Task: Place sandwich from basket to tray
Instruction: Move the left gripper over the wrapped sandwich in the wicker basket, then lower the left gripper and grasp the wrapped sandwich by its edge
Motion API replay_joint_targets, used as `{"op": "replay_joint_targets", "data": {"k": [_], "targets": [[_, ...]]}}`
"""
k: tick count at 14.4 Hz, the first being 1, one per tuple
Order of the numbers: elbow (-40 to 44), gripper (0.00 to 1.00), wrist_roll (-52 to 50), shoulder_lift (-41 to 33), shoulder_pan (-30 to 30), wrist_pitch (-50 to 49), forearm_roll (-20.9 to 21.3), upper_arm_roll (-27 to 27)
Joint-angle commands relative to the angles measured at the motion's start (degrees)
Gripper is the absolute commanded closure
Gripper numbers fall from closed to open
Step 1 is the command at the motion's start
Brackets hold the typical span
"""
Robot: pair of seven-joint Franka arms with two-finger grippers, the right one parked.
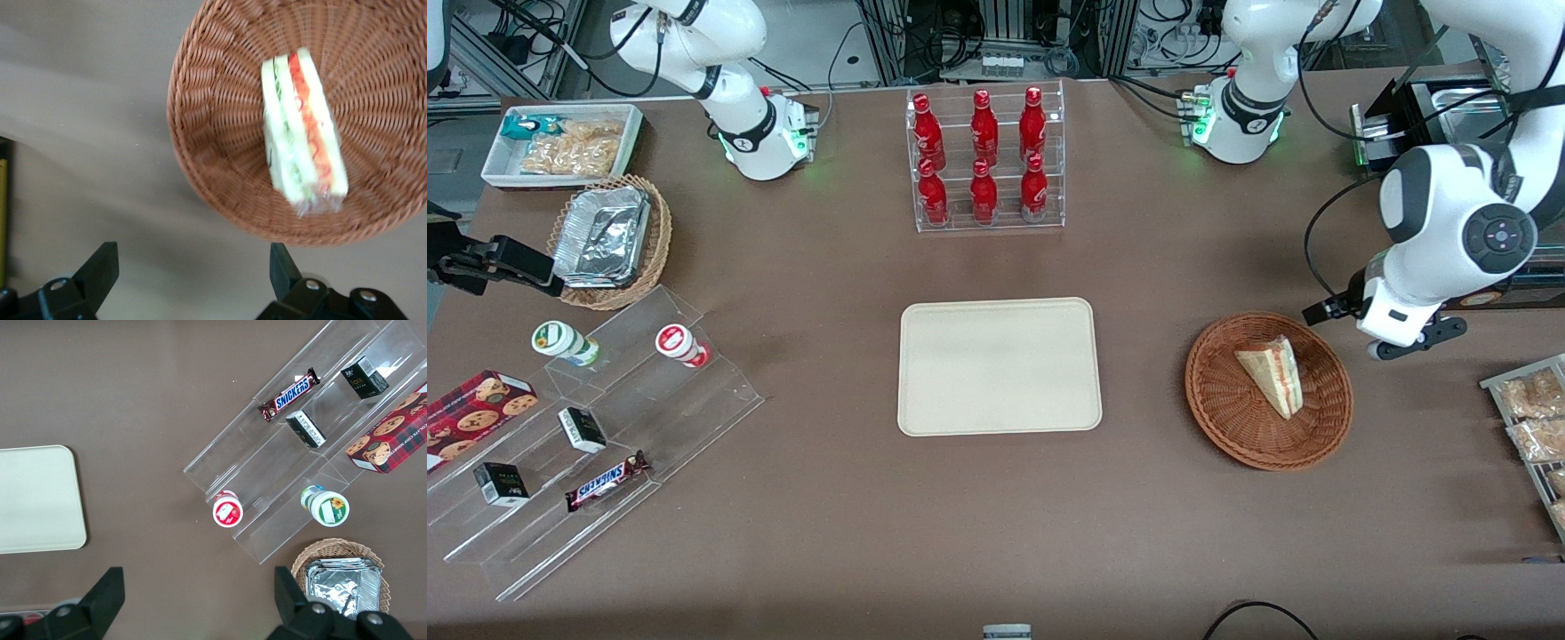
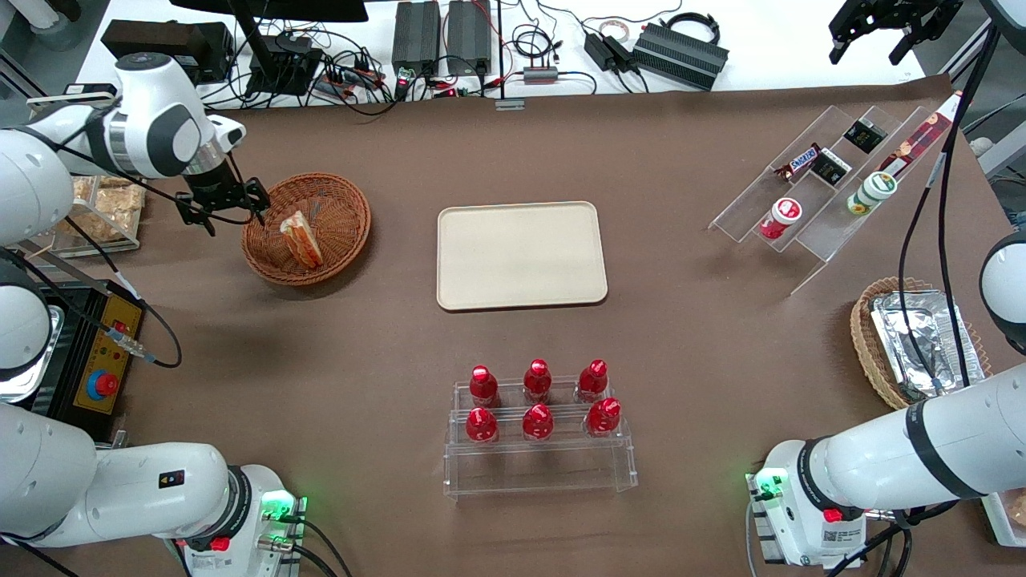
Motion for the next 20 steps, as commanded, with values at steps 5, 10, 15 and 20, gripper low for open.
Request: {"op": "replay_joint_targets", "data": {"k": [5,10,15,20], "targets": [[1.0,0.00,-12.9,7.3,-4.7,11.3,-0.5,0.2],[1.0,0.00,-16.2,10.4,-5.0,13.7,-0.4,0.0],[1.0,0.00,-16.4,12.2,-5.0,15.7,-0.5,0.0],[1.6,0.74,-20.2,12.8,-7.0,15.7,-0.9,0.0]]}}
